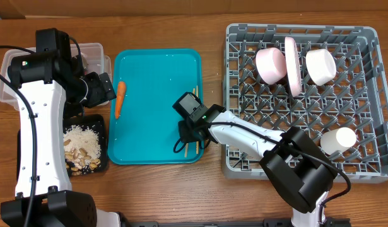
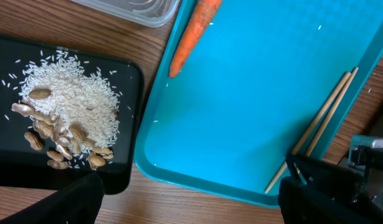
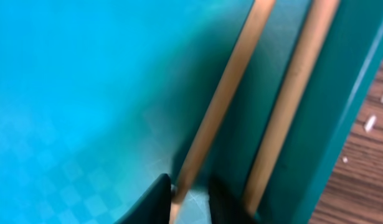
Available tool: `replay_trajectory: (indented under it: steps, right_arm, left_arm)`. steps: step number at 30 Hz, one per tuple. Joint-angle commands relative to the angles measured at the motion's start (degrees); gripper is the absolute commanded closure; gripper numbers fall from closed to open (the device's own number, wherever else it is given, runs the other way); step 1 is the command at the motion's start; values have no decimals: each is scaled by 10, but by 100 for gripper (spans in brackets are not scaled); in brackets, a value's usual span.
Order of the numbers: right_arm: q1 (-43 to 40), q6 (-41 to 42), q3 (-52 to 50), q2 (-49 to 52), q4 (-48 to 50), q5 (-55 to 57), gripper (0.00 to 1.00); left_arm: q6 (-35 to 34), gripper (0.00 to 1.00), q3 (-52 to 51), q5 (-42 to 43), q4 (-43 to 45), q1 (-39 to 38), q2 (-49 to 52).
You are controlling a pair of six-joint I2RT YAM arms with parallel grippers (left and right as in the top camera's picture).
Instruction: Sort waste into correct bins and load items into the dishwasher
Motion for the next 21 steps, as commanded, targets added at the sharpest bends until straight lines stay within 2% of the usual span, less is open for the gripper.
replay_trajectory:
  steps: [1, 6, 12, 18, 21]
  right_arm:
    - [2, 68, 1, 16, -13, 10, 89]
    - [2, 114, 1, 24, -34, 5, 90]
    - [2, 110, 3, 21, -44, -16, 96]
    - [-6, 35, 57, -61, -115, 11, 96]
    - [-24, 15, 87, -136, -198, 40, 96]
  left_arm:
    - [12, 9, -3, -4, 0, -4, 0]
    - [12, 8, -3, -4, 0, -4, 0]
    - [12, 8, -3, -4, 0, -4, 0]
    - [12, 7, -3, -4, 0, -4, 0]
    - [11, 7, -3, -4, 0, -4, 0]
